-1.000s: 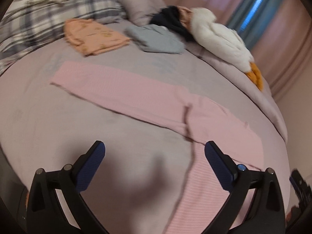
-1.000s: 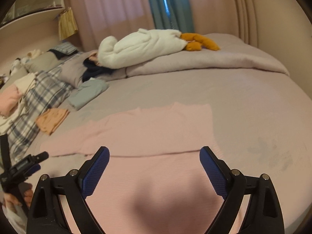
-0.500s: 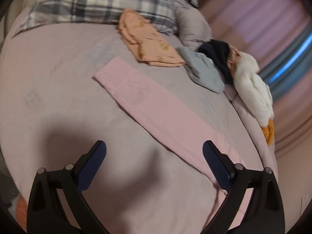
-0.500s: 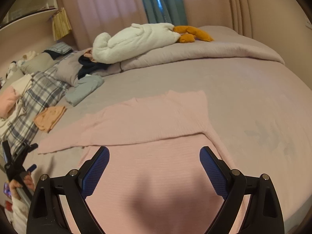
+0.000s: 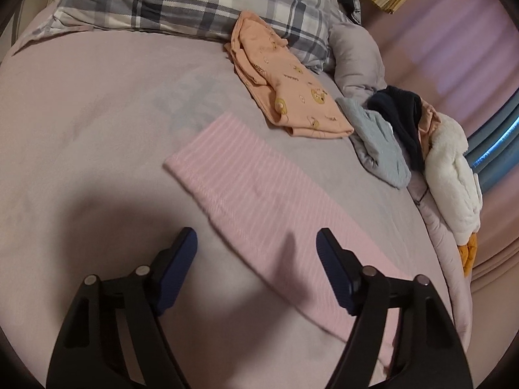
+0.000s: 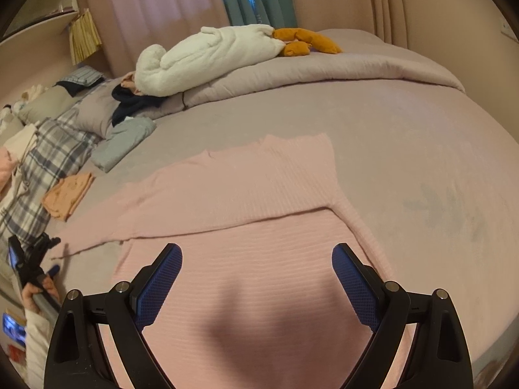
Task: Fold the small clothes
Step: 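Grasp the side edge of the shirt with the left gripper, then fold the side edge toward the shirt's center with the left gripper, release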
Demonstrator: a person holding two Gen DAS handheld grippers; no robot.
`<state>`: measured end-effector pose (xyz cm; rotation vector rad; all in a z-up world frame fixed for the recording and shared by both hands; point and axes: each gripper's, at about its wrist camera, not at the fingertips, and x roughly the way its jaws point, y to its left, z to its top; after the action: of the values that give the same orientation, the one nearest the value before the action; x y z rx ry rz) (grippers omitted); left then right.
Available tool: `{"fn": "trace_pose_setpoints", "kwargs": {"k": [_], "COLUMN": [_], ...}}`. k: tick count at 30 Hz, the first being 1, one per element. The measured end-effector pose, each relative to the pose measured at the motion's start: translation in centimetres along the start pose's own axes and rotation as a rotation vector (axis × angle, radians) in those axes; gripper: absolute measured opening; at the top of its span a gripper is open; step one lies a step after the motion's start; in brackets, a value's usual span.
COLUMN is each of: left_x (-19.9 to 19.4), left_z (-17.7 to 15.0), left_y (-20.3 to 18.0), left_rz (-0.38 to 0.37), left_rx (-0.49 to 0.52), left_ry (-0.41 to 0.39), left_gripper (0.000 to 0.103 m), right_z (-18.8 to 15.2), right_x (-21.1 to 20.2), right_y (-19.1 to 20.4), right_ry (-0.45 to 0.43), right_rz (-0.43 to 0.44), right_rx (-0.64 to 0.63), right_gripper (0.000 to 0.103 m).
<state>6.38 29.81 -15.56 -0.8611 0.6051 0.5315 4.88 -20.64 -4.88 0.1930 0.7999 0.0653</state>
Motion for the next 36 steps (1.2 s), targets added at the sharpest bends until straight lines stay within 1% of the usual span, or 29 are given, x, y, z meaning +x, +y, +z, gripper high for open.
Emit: {"fn": "trace_pose_setpoints", "kwargs": {"k": [1, 2, 4, 5, 7, 8, 9, 10, 13, 17, 19, 21, 24, 28, 31, 35, 36], "left_x": [0.3, 0.5, 1.0, 1.2, 1.7, 1.9, 2.0, 2.1, 1.6, -0.3, -1.8, -3.5, -5.4, -7.0, -7.2, -6.9, -6.5], "left_z": [0.2, 0.5, 1.1, 1.3, 1.7, 1.9, 2.0, 2.1, 2.1, 2.0, 1.8, 1.3, 0.2, -2.0, -3.7, -7.6, -9.2], "left_y": [0.1, 0.2, 0.4, 0.5, 0.7, 0.7, 0.7, 0.6, -0.4, -3.3, -5.2, -7.7, -10.8, -15.3, -18.2, -21.5, -22.3], "left_rz": [0.001, 0.003, 0.005, 0.002, -0.005, -0.002, 0.001, 0.000, -0.021, -0.059, -0.101, -0.144, -0.204, -0.297, -0.367, -0.400, -0.402], "left_rx": [-0.007, -0.015, -0.035, -0.046, -0.062, -0.067, -0.069, -0.064, -0.037, 0.033, 0.074, 0.143, 0.224, 0.330, 0.401, 0.524, 0.567], "left_ry": [-0.002, -0.006, -0.007, -0.007, -0.004, -0.003, -0.002, 0.003, 0.001, -0.038, -0.067, -0.094, -0.104, -0.072, -0.020, 0.062, 0.092], "left_gripper": [0.064, 0.060, 0.046, 0.043, 0.028, 0.023, 0.014, 0.011, 0.007, 0.005, 0.005, 0.005, 0.005, 0.005, 0.005, 0.005, 0.005], "right_z": [0.0, 0.0, 0.0, 0.0, 0.0, 0.0, 0.0, 0.0, 0.1, 0.2, 0.3, 0.3, 0.3, 0.3, 0.2, 0.0, 0.0], "right_x": [0.1, 0.3, 0.6, 0.7, 0.8, 0.8, 0.9, 0.9, 1.0, 0.9, 0.6, 0.4, 0.1, -0.2, -0.4, -0.5, -0.5], "right_y": [0.0, -0.1, -0.1, -0.1, 0.0, 0.1, 0.1, 0.1, 0.0, -0.1, -0.2, -0.4, -0.7, -1.1, -1.5, -2.1, -2.2], "right_ry": [0.002, 0.007, 0.018, 0.022, 0.025, 0.026, 0.027, 0.027, 0.029, 0.025, 0.015, 0.005, -0.006, -0.014, -0.024, -0.026, -0.027], "right_rz": [-0.001, -0.003, -0.006, -0.005, -0.002, -0.002, -0.003, -0.004, -0.008, -0.011, -0.013, -0.008, -0.005, -0.001, 0.000, 0.003, 0.002], "right_rx": [0.002, 0.004, 0.009, 0.011, 0.011, 0.010, 0.008, 0.006, 0.005, 0.007, 0.010, 0.013, 0.018, 0.031, 0.045, 0.064, 0.067], "right_gripper": [0.093, 0.093, 0.093, 0.093, 0.093, 0.093, 0.093, 0.093, 0.093, 0.093, 0.093, 0.093, 0.093, 0.093, 0.093, 0.093, 0.093]}}
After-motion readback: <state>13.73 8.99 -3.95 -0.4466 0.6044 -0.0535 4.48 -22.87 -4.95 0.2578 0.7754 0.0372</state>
